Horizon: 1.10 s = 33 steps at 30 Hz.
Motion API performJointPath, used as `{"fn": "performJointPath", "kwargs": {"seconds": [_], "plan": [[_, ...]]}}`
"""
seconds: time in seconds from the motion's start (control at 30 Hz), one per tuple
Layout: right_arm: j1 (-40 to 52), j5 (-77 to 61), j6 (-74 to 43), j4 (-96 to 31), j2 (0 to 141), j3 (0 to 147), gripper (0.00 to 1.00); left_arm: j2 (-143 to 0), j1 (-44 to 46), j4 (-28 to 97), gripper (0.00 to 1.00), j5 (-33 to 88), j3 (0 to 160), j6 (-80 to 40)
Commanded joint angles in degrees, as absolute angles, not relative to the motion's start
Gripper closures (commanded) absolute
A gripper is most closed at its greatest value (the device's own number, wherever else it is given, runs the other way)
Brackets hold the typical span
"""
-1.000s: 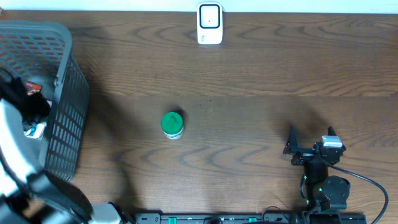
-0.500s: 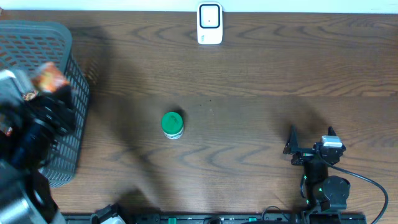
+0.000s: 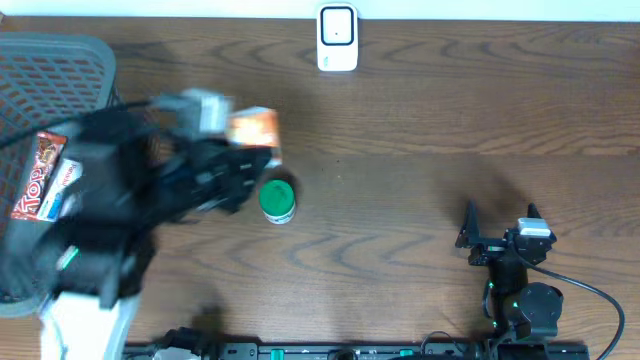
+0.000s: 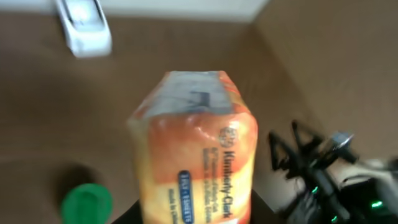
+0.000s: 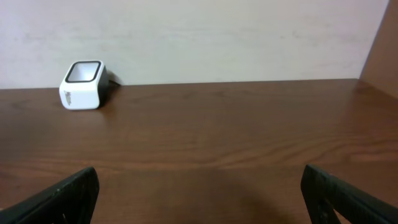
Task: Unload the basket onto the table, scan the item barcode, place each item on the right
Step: 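Carry the orange box toward the scanner and drop it on the table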
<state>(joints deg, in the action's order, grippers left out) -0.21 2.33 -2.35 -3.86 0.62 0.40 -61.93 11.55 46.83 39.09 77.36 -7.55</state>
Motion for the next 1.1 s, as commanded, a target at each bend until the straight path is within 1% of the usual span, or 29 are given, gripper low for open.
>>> {"fn": "performJointPath", "kwargs": {"seconds": [0.0,0.13,0.27,0.4,0.47,0.53,0.6,0.73,0.77,0.8,0.83,0.9,1.0,1.07], "plan": [[-0.34,2.70,-2.09,-4.08,0.38,0.32,0.01,-71.68,21.87,45.65,0.72,30.04,75.99,-7.81],[-0.34,2.70,-2.09,-4.08,0.38,0.32,0.01,-83.64,30.96,41.80,0.71,22.59,75.99,-7.79],[-0.34,2.70,-2.09,-4.08,0.38,0.32,0.01,-94.83,35.70,36.64,0.71,19.79,75.99,-7.73],[-0.34,2.70,-2.09,-4.08,0.38,0.32,0.01,-104.16,37.45,32.71,0.72,19.77,75.99,-7.57],[-0.34,2.70,-2.09,-4.08,0.38,0.32,0.01,-108.16,37.71,31.75,0.71,17.74,75.99,-7.60],[-0.34,2.70,-2.09,-4.08,0.38,0.32,0.01,-111.15,37.87,31.75,0.72,13.28,75.99,-7.60],[-0.34,2.70,-2.09,-4.08,0.38,0.32,0.01,-113.34,38.24,32.53,0.72,5.63,75.99,-7.60],[-0.34,2.70,-2.09,-4.08,0.38,0.32,0.01,-113.93,38.96,34.00,0.71,-4.03,75.99,-7.60],[-0.34,2.70,-2.09,-4.08,0.38,0.32,0.01,-113.78,39.13,34.02,0.69,-5.56,75.99,-7.60],[-0.34,2.70,-2.09,-4.05,0.38,0.32,0.01,-113.62,39.35,34.00,0.61,-7.31,75.99,-7.57],[-0.34,2.70,-2.09,-4.08,0.38,0.32,0.01,-113.40,39.53,34.11,0.50,-8.73,75.99,-7.55],[-0.34,2.70,-2.09,-4.08,0.38,0.32,0.01,-112.62,39.81,34.72,0.37,-9.96,75.99,-7.44],[-0.34,2.70,-2.09,-4.08,0.38,0.32,0.01,-109.69,40.32,36.45,0.26,-9.91,76.05,-7.31],[-0.34,2.70,-2.09,-4.08,0.38,0.32,0.01,-105.93,41.01,37.30,0.21,-9.91,76.09,-6.24]]}}
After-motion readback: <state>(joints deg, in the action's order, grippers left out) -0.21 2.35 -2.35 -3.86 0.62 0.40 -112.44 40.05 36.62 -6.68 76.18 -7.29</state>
